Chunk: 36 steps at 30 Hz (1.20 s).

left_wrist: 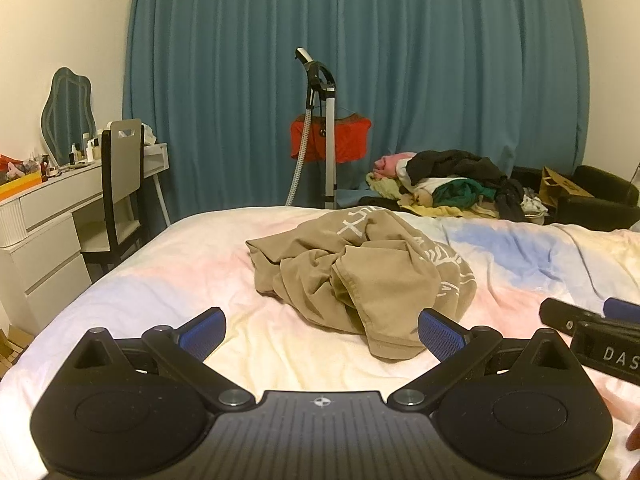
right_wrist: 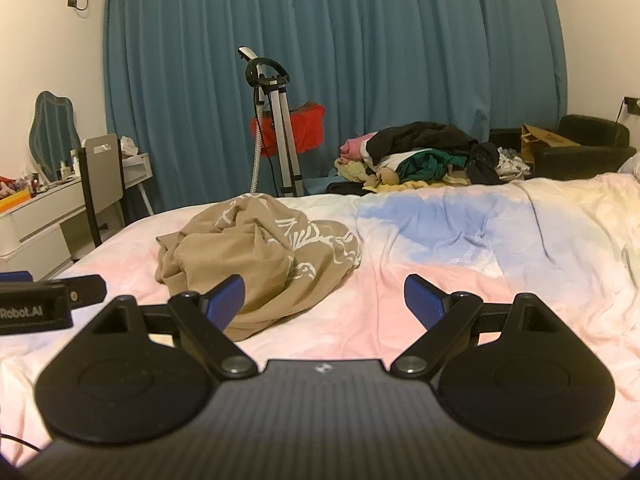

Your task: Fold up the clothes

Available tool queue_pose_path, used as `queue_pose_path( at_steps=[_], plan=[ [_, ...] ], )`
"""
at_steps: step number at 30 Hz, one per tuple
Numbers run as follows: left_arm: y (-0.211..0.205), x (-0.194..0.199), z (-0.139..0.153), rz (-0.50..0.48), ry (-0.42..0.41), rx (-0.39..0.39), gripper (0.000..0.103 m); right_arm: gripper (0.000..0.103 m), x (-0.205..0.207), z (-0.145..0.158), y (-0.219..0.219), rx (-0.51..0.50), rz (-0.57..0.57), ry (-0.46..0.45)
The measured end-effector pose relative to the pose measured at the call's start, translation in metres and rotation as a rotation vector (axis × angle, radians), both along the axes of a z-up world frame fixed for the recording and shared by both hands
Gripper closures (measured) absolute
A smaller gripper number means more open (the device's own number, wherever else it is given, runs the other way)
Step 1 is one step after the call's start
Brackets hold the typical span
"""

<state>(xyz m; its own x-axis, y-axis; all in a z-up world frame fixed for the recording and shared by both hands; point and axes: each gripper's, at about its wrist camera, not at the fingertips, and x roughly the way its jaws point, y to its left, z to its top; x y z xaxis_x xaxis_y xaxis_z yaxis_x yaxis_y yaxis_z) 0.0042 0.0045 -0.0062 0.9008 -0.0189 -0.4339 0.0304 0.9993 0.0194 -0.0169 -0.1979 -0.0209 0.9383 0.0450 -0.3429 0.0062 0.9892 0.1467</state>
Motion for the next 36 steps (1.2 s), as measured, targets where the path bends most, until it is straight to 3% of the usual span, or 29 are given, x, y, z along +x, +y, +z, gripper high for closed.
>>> queue_pose_path(
  at_steps=[4,6,10,12,17,20,21,23,25,30,36],
  plan=[
    [0.004,0.005,-0.005,-0.012,0.027,-0.017,0.0,0.015,0.002,0.0,-0.003,0.022,-0.018,0.028],
    [0.007,0.018,-0.014,-0.005,0.083,-0.006,0.0,0.015,0.002,0.005,-0.007,0.039,-0.03,0.023],
    [-0.004,0.054,-0.034,-0.05,0.175,0.105,0.0,0.015,-0.003,0.012,-0.012,0.006,-0.044,-0.033],
    [-0.014,0.075,-0.048,-0.113,0.232,0.119,0.0,0.015,-0.004,0.013,-0.016,-0.015,-0.061,-0.053],
    [-0.036,0.122,-0.079,-0.212,0.283,0.051,0.006,0.015,0.006,0.007,-0.033,0.008,-0.104,-0.027],
    [-0.041,0.15,-0.092,-0.202,0.268,-0.032,0.029,0.015,0.019,-0.005,-0.045,0.052,-0.107,0.014],
    [-0.039,0.157,-0.092,-0.195,0.255,-0.086,0.047,0.015,0.023,-0.01,-0.048,0.074,-0.108,0.025],
    [-0.03,0.163,-0.087,-0.177,0.216,-0.212,0.057,0.015,0.029,-0.021,-0.055,0.109,-0.119,0.037],
    [-0.024,0.168,-0.08,-0.17,0.193,-0.3,0.096,0.015,0.036,-0.032,-0.06,0.145,-0.119,0.034],
    [-0.021,0.152,-0.051,-0.225,0.16,-0.319,0.098,0.015,0.053,-0.051,-0.062,0.213,-0.068,0.021],
    [-0.006,0.089,0.012,-0.308,0.079,-0.451,0.099,0.015,0.056,-0.055,-0.047,0.162,0.019,-0.032]
  ],
)
